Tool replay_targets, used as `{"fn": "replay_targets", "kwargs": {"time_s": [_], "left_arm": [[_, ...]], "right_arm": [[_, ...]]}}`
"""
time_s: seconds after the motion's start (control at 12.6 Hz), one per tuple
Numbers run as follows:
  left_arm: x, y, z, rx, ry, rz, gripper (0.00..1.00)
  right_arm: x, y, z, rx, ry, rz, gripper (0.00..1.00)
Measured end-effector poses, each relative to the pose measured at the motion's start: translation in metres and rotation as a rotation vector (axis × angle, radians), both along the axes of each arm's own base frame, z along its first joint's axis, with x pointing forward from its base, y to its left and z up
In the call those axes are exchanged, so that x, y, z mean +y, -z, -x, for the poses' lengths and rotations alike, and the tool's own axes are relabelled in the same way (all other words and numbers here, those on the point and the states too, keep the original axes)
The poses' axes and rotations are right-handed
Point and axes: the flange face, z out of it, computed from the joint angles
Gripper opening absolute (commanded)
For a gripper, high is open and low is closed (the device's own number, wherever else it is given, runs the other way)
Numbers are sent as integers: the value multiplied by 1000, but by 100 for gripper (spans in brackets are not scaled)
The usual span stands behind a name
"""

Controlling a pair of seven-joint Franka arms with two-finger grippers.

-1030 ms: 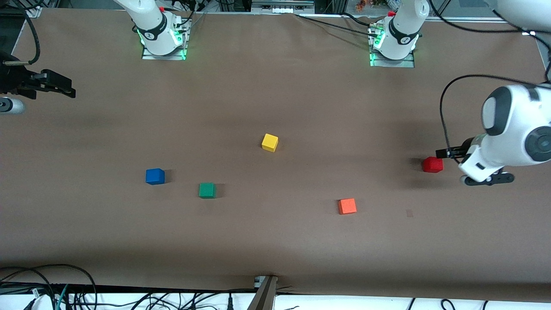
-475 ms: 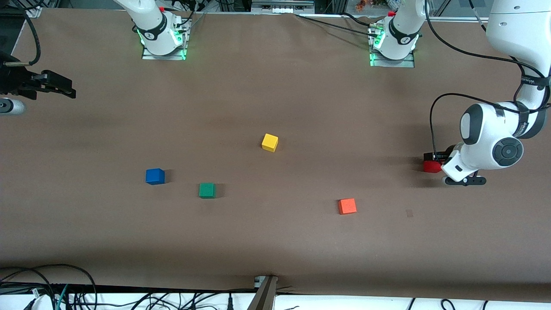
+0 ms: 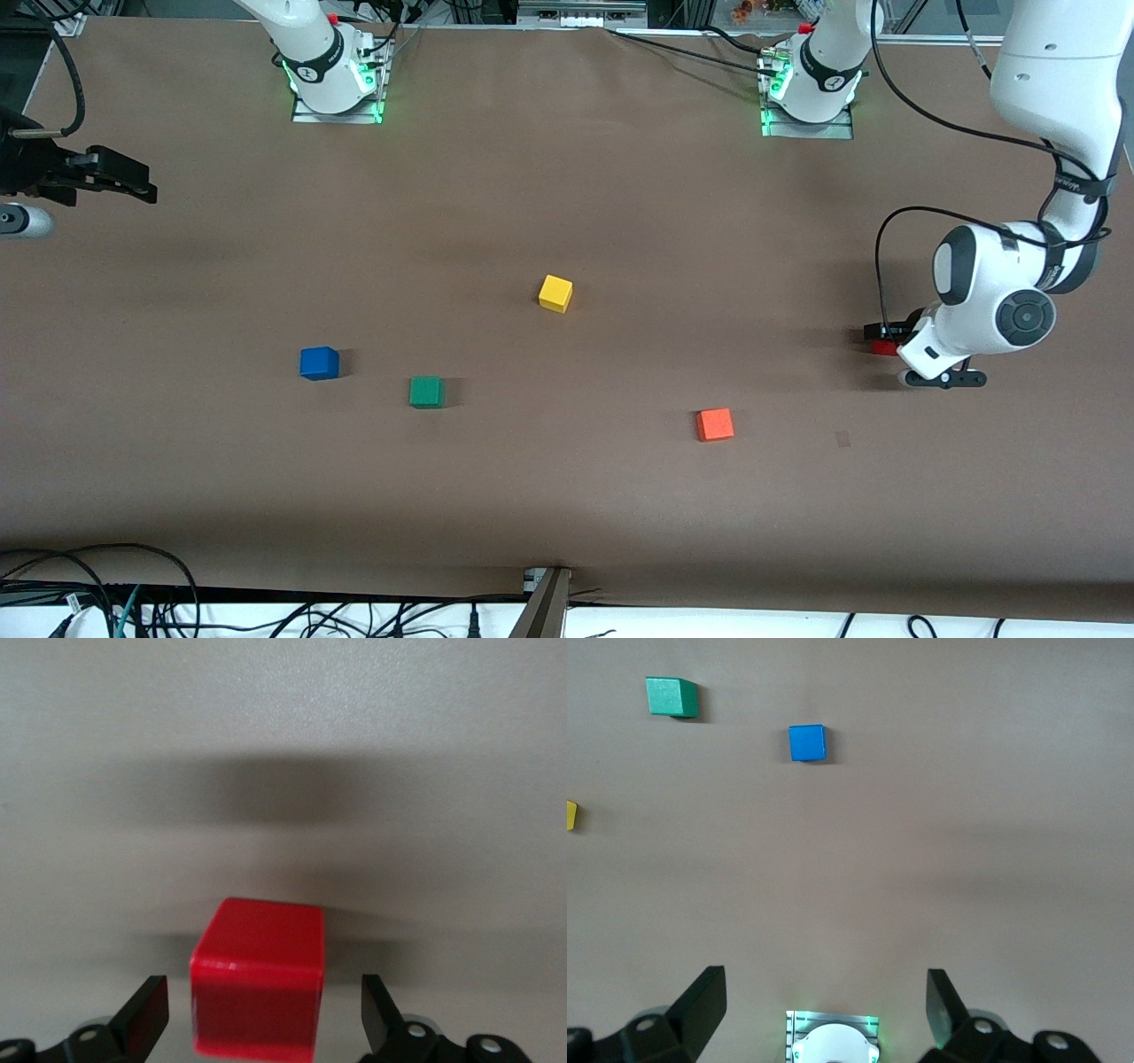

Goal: Pass red block to right arm, stack on blue
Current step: 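Close the left gripper on the red cube while the right gripper reaches out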

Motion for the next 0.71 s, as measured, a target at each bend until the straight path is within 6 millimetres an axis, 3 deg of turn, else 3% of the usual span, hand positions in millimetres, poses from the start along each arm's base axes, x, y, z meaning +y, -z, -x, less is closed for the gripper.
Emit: {"fn": "replay_targets", "kwargs": {"time_s": [0.16, 0.4, 0.71], "left_arm": [[1, 12, 2, 8, -2, 2, 39], [4, 10, 1, 4, -6, 2, 29], [-7, -16, -11, -10, 51, 21, 21]], "right_arm": [[3, 13, -8, 12, -1, -9, 100], [12, 45, -25, 46, -2, -63, 100], [23, 73, -36, 90, 1, -126, 100]]}}
